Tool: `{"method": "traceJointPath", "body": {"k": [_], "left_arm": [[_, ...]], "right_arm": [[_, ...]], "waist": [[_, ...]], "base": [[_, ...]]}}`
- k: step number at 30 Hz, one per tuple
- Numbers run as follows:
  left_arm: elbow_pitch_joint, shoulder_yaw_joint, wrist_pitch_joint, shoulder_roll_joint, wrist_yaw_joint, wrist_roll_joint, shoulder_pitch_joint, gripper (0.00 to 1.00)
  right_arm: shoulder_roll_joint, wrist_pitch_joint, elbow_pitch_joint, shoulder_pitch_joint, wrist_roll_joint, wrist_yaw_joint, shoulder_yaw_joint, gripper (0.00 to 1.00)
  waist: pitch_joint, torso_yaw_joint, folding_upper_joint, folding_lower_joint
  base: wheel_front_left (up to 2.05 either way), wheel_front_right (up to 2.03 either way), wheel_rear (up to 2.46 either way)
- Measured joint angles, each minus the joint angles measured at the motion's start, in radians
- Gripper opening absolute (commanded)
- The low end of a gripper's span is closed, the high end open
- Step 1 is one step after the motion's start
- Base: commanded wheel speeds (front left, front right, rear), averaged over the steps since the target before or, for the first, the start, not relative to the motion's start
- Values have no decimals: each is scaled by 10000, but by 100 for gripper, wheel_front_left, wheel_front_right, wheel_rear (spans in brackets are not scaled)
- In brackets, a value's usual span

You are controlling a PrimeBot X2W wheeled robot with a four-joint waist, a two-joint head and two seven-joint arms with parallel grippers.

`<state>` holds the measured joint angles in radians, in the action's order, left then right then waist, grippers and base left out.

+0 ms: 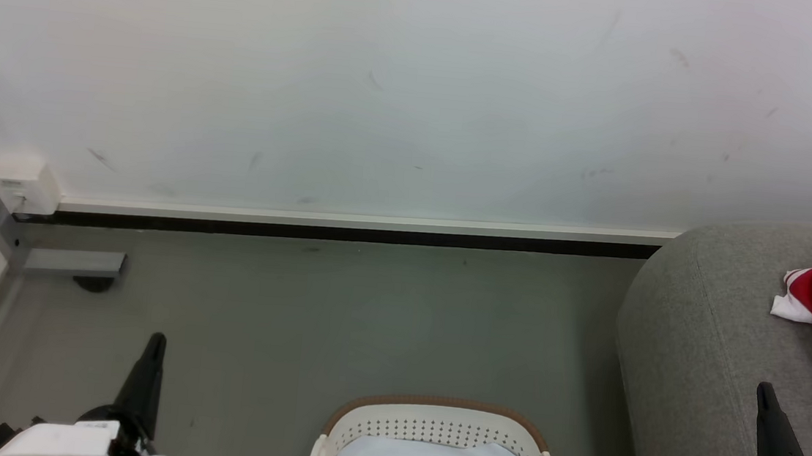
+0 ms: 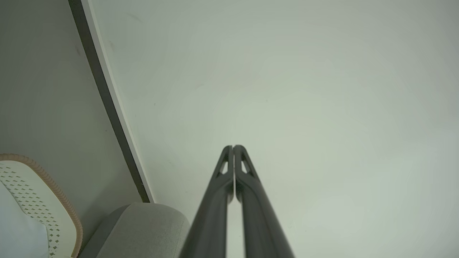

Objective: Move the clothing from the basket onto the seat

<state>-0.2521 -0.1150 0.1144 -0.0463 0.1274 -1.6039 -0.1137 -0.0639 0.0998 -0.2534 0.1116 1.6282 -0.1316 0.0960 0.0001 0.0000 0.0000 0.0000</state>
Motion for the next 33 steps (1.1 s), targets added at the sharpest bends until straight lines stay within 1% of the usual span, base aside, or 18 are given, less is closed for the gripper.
{"method": "traceJointPath", "body": {"k": [33], "left_arm": [[-2,-2,0,0,0,-2,-2,0]], "right_arm": [[17,35,0,0,-2,-2,29,0]], "waist": [[0,0,0,0]], "base": [[0,0,0]]}}
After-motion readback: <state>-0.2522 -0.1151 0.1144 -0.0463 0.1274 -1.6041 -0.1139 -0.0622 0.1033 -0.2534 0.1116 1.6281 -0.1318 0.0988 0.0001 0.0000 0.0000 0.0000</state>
